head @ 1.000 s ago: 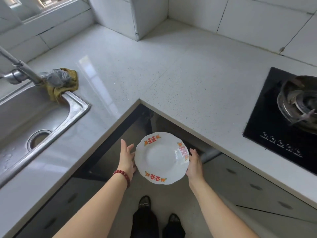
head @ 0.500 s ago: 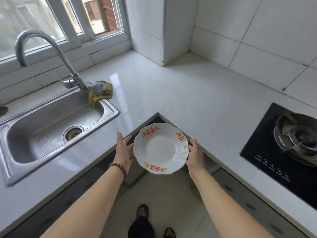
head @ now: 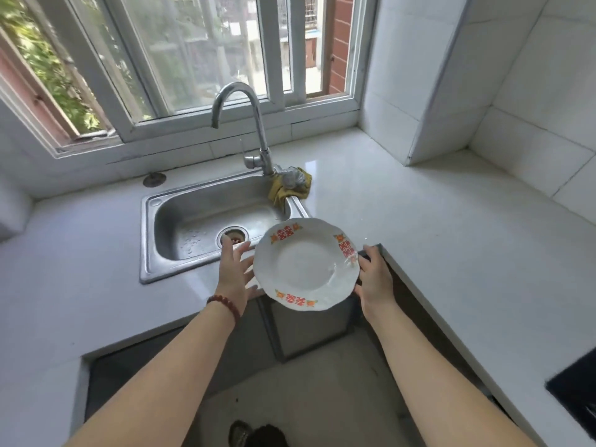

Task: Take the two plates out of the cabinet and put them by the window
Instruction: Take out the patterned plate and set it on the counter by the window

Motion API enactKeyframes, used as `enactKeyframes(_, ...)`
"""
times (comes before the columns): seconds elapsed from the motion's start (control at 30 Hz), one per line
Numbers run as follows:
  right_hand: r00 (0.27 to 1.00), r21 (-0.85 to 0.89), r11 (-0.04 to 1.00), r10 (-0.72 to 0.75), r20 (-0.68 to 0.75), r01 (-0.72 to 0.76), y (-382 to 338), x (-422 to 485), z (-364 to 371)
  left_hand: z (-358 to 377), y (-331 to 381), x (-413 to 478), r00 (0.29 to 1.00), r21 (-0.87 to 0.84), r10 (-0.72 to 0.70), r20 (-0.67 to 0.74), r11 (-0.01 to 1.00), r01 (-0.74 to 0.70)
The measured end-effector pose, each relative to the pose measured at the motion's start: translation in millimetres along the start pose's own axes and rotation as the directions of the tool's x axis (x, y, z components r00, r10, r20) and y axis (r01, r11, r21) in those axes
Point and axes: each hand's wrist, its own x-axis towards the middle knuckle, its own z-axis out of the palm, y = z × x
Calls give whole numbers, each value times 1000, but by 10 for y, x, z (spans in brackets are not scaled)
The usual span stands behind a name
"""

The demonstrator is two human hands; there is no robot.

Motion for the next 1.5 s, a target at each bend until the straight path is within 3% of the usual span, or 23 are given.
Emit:
enactKeyframes(0.27,988,-131,991,-4,154,25,-99,159,998,-703,377,172,979,-45,97,-180,993,-107)
enactKeyframes(0.57,950,-154,988,39,311,9,-65,283,2284,-1709,791,422,939,-79,144,-313,981,-177)
enactKeyframes(0.97,885,-138,989,115,451,-59,183,198,3892,-3042,1282,523,868,-99,171,-466,965,-243)
enactKeyframes(1.5,817,-298,952,222,533,-64,374,598,5339,-3897,1728,1122,813,-174,104,-573,954,-245)
